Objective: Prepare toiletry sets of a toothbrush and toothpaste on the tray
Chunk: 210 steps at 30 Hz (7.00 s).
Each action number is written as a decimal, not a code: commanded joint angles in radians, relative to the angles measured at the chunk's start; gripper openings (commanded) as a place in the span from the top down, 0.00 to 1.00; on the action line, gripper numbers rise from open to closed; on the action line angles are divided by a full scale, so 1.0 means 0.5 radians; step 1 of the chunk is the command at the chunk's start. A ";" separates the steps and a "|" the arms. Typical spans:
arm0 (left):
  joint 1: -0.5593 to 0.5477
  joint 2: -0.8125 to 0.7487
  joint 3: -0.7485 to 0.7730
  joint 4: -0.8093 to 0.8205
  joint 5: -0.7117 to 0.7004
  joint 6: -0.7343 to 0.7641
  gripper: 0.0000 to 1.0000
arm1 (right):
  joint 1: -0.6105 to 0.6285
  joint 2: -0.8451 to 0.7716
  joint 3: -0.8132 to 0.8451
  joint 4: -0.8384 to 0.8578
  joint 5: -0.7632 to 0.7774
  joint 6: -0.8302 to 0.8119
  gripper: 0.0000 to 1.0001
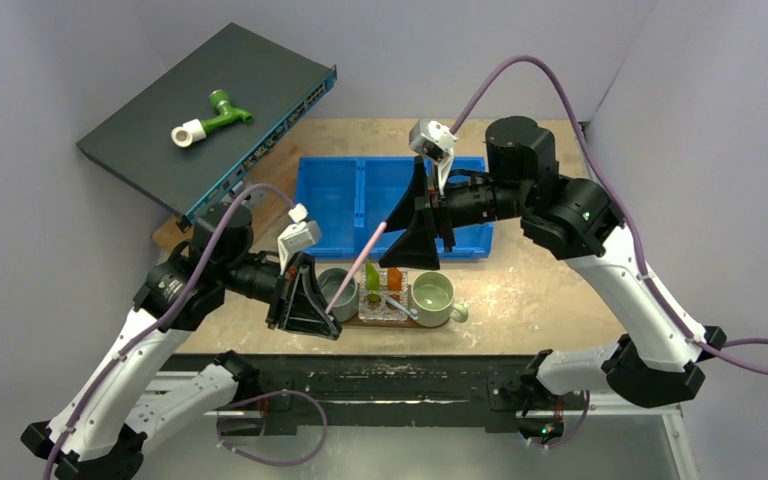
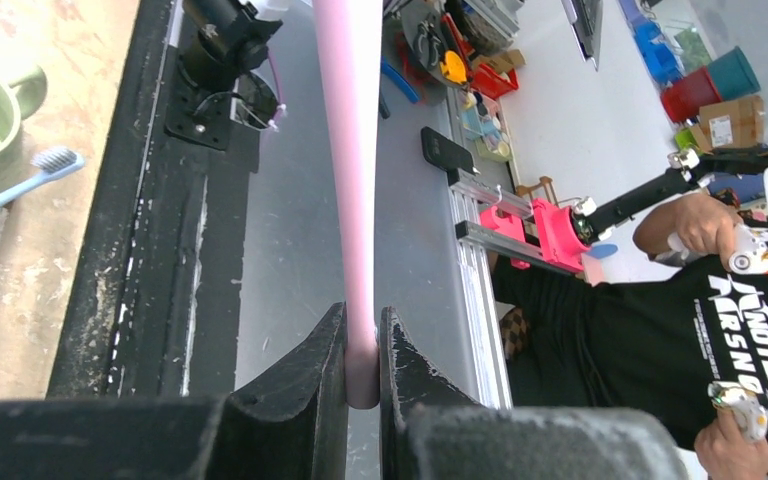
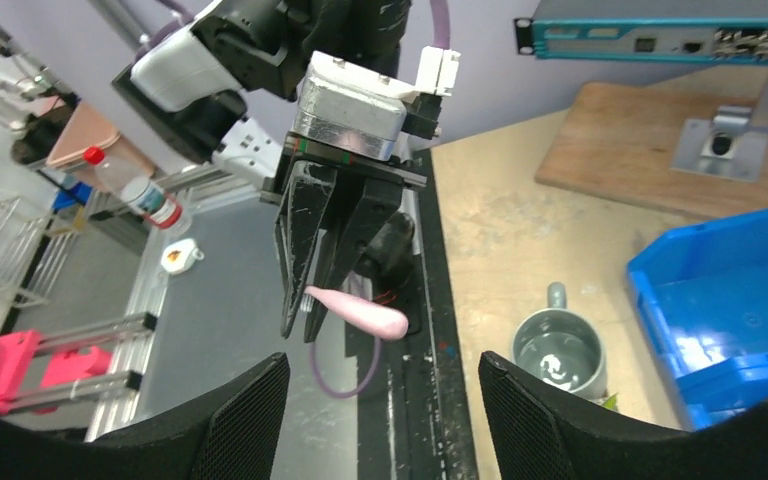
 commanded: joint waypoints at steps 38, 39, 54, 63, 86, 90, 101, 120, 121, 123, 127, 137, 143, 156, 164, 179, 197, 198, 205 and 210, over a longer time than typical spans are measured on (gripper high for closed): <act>-0.199 0.125 0.102 -0.210 -0.165 0.277 1.00 | -0.021 0.030 -0.231 0.162 -0.463 0.089 0.90; -0.200 0.127 0.105 -0.209 -0.165 0.280 1.00 | -0.021 0.030 -0.237 0.164 -0.471 0.087 0.95; -0.198 0.115 0.145 0.016 -0.384 0.063 0.41 | -0.026 -0.224 -0.483 0.452 -0.156 0.290 1.00; -0.196 0.051 0.043 0.526 -0.657 -0.369 0.38 | -0.036 -0.553 -0.860 0.969 0.142 0.608 1.00; -0.183 -0.050 -0.129 1.498 -1.289 -1.301 0.42 | -0.033 -1.179 -1.753 2.190 0.894 1.082 1.00; -0.182 -0.048 -0.116 1.471 -1.369 -1.373 0.46 | -0.033 -1.180 -1.749 2.258 0.898 1.113 1.00; -0.182 -0.081 -0.208 1.524 -1.541 -1.698 0.47 | -0.033 -1.260 -1.813 2.433 1.200 1.193 1.00; -0.172 0.043 -0.524 2.345 -1.328 -2.396 0.52 | -0.033 -1.178 -1.971 2.816 1.179 1.210 1.00; -0.173 0.050 -0.545 2.396 -1.324 -2.431 0.54 | -0.033 -1.178 -1.977 2.826 1.179 1.197 1.00; -0.173 0.068 -0.557 2.464 -1.309 -2.482 0.57 | -0.031 -1.178 -1.986 2.841 1.180 1.162 1.00; -0.172 0.076 -0.560 2.505 -1.297 -2.519 0.60 | -0.030 -1.190 -2.021 2.883 1.150 1.099 1.00; -0.171 0.156 -0.554 2.691 -1.231 -2.662 0.75 | -0.030 -1.299 -2.113 2.855 1.171 0.882 1.00; -0.171 0.175 -0.554 2.725 -1.226 -2.681 0.97 | -0.030 -1.342 -2.138 2.816 1.153 0.803 1.00; -0.149 0.147 -0.546 2.615 -1.188 -2.518 1.00 | -0.030 -1.391 -2.066 2.531 1.115 0.747 0.44; -0.056 0.003 -0.499 2.178 -1.170 -2.186 1.00 | -0.030 -1.503 -1.934 2.173 1.289 0.654 0.33; 0.120 -0.240 -0.181 0.934 -1.134 -1.309 1.00 | -0.030 -1.445 -1.666 1.584 1.704 0.392 0.30; 0.120 -0.370 0.047 -0.219 -1.489 -0.596 1.00 | -0.030 -1.243 -1.615 1.379 1.785 0.313 0.30; 0.120 -0.375 0.050 -0.265 -1.534 -0.568 1.00 | -0.030 -1.238 -1.620 1.378 1.788 0.310 0.30; 0.109 -0.353 0.090 -0.462 -1.780 -0.467 1.00 | -0.030 -1.196 -1.633 1.360 1.811 0.304 0.30; 0.002 -0.276 0.100 -0.512 -1.974 -0.475 1.00 | -0.030 -1.186 -1.638 1.348 1.842 0.306 0.30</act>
